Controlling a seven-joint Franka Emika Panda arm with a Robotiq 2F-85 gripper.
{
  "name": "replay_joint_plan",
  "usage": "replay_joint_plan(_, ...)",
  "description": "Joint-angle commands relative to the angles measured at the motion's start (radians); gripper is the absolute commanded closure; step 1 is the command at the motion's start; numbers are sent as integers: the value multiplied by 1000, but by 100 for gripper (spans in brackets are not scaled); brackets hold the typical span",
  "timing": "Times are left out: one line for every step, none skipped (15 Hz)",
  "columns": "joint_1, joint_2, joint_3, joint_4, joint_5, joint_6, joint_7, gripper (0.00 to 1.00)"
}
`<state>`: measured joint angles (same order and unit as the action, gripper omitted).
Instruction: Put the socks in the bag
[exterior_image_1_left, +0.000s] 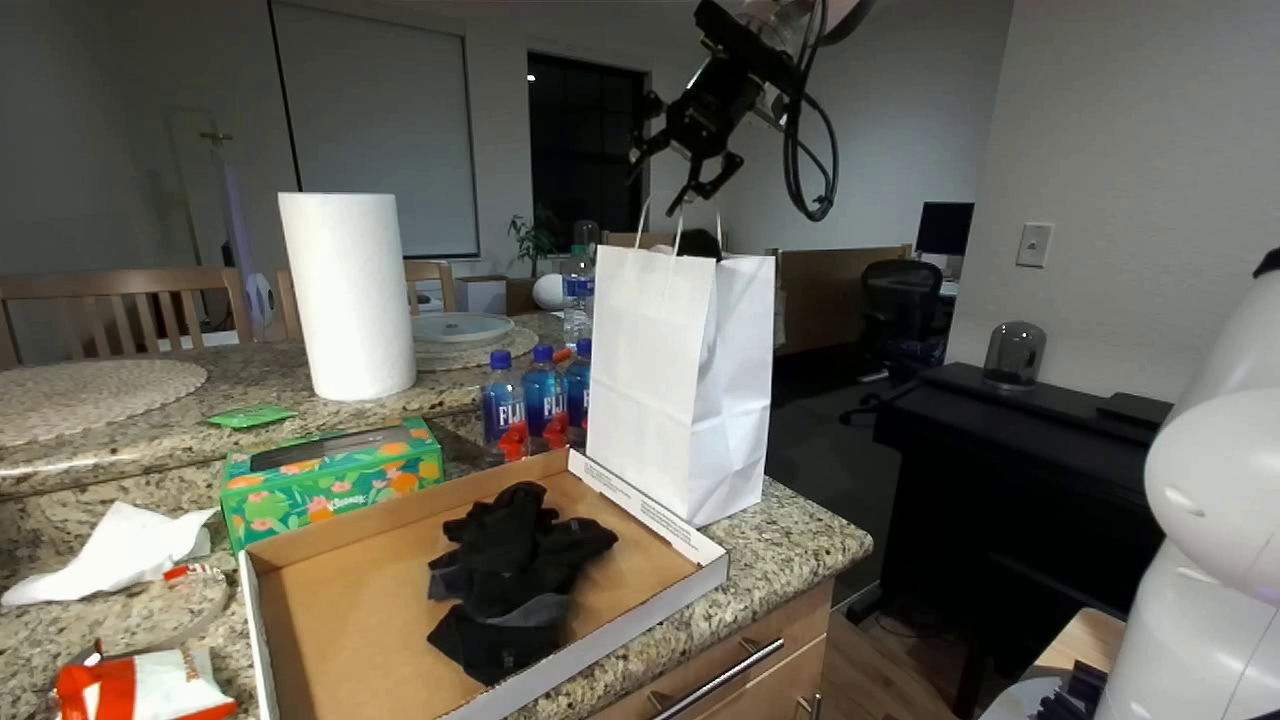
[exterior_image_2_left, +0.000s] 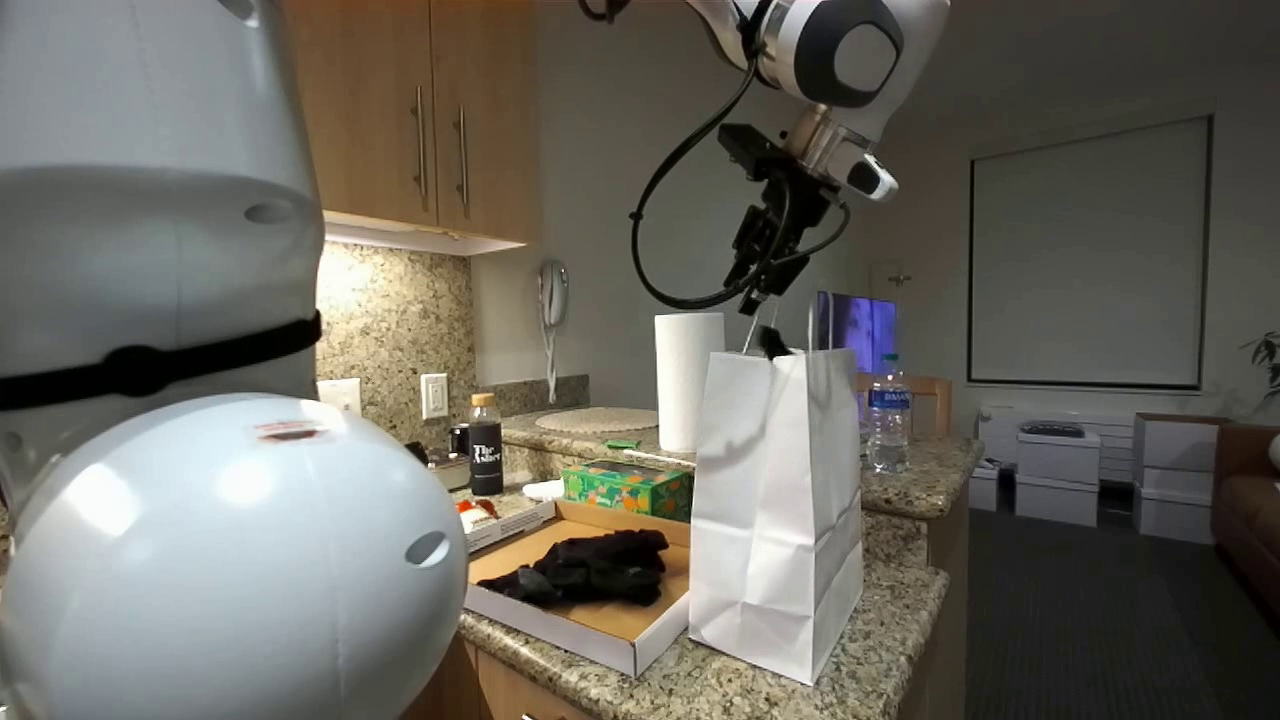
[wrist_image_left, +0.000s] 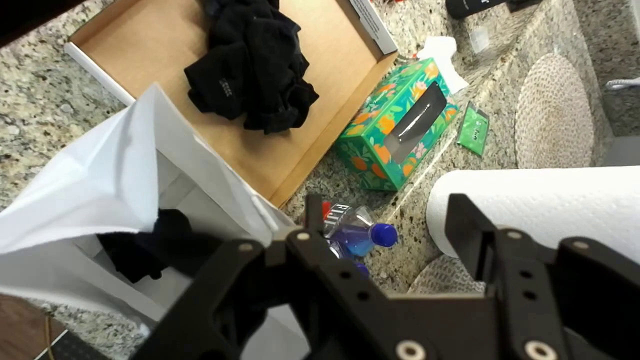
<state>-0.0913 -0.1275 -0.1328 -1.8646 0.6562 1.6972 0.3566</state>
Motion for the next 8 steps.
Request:
replay_joint_plan(-12,2,-2,12,21,-13,-22,5)
replay_joint_plan(-12,2,-2,14,21,-14,-21,1)
replay_joint_plan(-11,1,-1,14,21,-12,-20,0)
replay_joint_plan(-11,0,-1,15,20,-12,-20,0)
replay_joint_plan(-11,0,0,17,20,-13,-21,0)
replay_joint_plan(-10,0,0,20,20,-15,-22,0)
replay_joint_plan(-6,-2,3,20,23,-19,-32,0)
replay_joint_plan(0,-13,11,20,11,-17,-35,0)
